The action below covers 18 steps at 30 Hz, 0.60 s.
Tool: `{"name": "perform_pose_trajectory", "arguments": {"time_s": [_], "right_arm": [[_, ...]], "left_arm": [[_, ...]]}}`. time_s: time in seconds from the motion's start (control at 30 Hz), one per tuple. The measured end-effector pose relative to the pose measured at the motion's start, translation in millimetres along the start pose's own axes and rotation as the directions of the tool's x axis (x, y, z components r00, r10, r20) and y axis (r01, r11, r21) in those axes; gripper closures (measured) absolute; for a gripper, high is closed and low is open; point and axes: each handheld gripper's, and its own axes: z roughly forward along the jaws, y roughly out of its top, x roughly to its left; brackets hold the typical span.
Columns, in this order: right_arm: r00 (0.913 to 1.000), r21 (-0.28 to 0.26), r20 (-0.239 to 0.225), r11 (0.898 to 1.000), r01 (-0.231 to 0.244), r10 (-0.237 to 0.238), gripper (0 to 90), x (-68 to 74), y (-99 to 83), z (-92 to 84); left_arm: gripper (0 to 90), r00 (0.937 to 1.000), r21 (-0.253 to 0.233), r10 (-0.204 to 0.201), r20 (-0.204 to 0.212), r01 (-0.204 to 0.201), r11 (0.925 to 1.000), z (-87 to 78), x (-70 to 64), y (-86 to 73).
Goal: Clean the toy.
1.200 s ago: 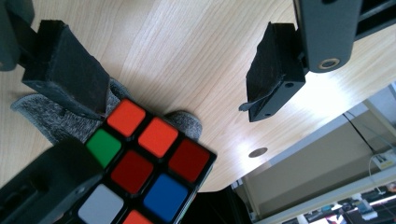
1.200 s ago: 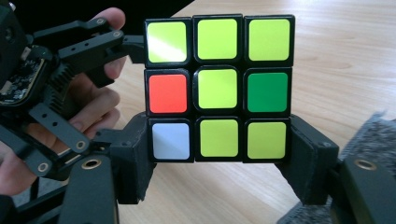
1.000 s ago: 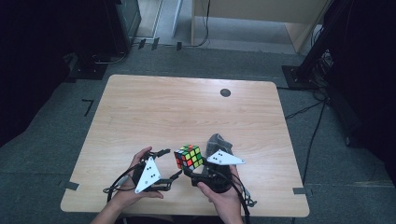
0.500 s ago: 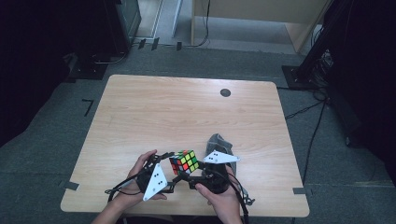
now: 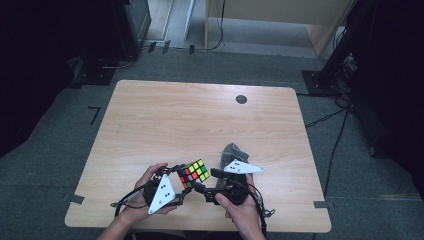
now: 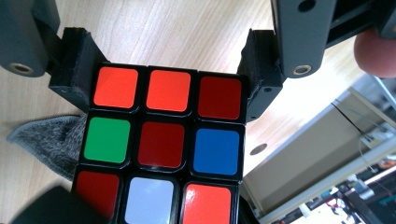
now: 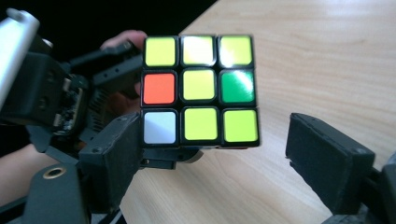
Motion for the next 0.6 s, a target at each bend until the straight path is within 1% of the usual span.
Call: {"name": "perform_pose_trajectory", "arguments": {"time_s": [0.03,0.07,0.1,0.13,0.17,0.2,0.27,0.3,0.33,0.37,0.4,0.43,0.47,0.5,0.57,0.6], "right_arm": [[1.0,-0.017,-0.003,1.0,-0.002,0.002,17.9,-1.4,0.9,-2.4],[0.9998,-0.046,-0.003,0.999,-0.017,0.017,20.1,-3.3,2.2,-6.4],[0.9993,-0.073,-0.008,0.997,-0.036,0.035,20.6,-6.3,3.6,-10.5],[0.9976,-0.099,-0.028,0.993,-0.065,0.063,20.6,-10.4,5.3,-15.4],[0.9969,-0.112,-0.036,0.991,-0.073,0.07,20.6,-12.9,6.3,-18.3],[0.997,-0.131,-0.029,0.989,-0.075,0.072,20.6,-15.8,7.6,-22.1],[0.9977,-0.16,0.025,0.986,-0.058,0.062,19.8,-22.6,9.8,-29.5],[0.9956,-0.166,0.085,0.986,-0.025,0.039,19.5,-27.0,10.1,-32.4],[0.9838,-0.161,0.179,0.986,0.034,-0.004,19.8,-31.6,8.9,-34.2],[0.9616,-0.145,0.271,0.986,0.088,-0.046,21.3,-37.0,6.2,-34.4],[0.9365,-0.121,0.343,0.985,0.124,-0.076,23.7,-45.3,1.4,-33.3],[0.9256,-0.111,0.37,0.985,0.129,-0.08,24.6,-50.8,-2.0,-32.0],[0.9205,-0.103,0.384,0.987,0.122,-0.074,24.6,-57.8,-6.4,-29.9],[0.915,-0.092,0.396,0.988,0.125,-0.079,24.5,-63.5,-10.3,-27.2],[0.8753,-0.021,0.461,0.984,0.177,-0.147,25.1,-70.6,-17.1,-18.9],[0.8669,-0.002,0.471,0.982,0.187,-0.164,25.5,-72.1,-18.9,-16.3]], "left_arm": [[33.9,0.9998,-0.005,-0.018,0.001,0.018,0.9998,-0.3,1.2,-0.8],[33.9,0.9995,-0.008,-0.033,0.0,0.033,0.9994,-1.2,3.0,-1.4],[34.0,0.9987,-0.015,-0.051,-0.001,0.051,0.9986,-2.2,5.4,-2.0],[34.0,0.9981,-0.019,-0.062,-0.002,0.062,0.9979,-2.9,6.6,-2.1],[34.0,0.9975,-0.023,-0.071,-0.006,0.071,0.9973,-3.7,8.3,-2.2],[34.0,0.9964,-0.026,-0.085,-0.005,0.085,0.9961,-4.9,10.3,-2.3],[34.0,0.9948,-0.029,-0.102,-0.005,0.102,0.9944,-6.2,12.9,-2.7],[34.0,0.9938,-0.03,-0.111,-0.005,0.111,0.9934,-6.8,14.0,-3.0],[33.9,0.9928,-0.028,-0.119,-0.003,0.119,0.9924,-7.2,15.1,-3.3],[34.0,0.9917,-0.028,-0.128,0.001,0.128,0.9913,-7.6,16.3,-3.7],[34.0,0.9907,-0.029,-0.136,0.003,0.136,0.9903,-7.7,16.9,-3.9],[34.0,0.9895,-0.026,-0.144,0.009,0.145,0.9891,-7.9,17.9,-4.1],[33.9,0.988,-0.027,-0.154,0.014,0.154,0.9877,-7.9,18.4,-4.2],[33.9,0.9867,-0.025,-0.162,0.02,0.162,0.9865,-8.2,19.3,-4.0],[33.9,0.9832,-0.027,-0.18,0.032,0.181,0.9831,-8.7,20.7,-4.0],[33.9,0.9798,-0.031,-0.196,0.04,0.197,0.9799,-9.2,21.8,-4.1]]}}
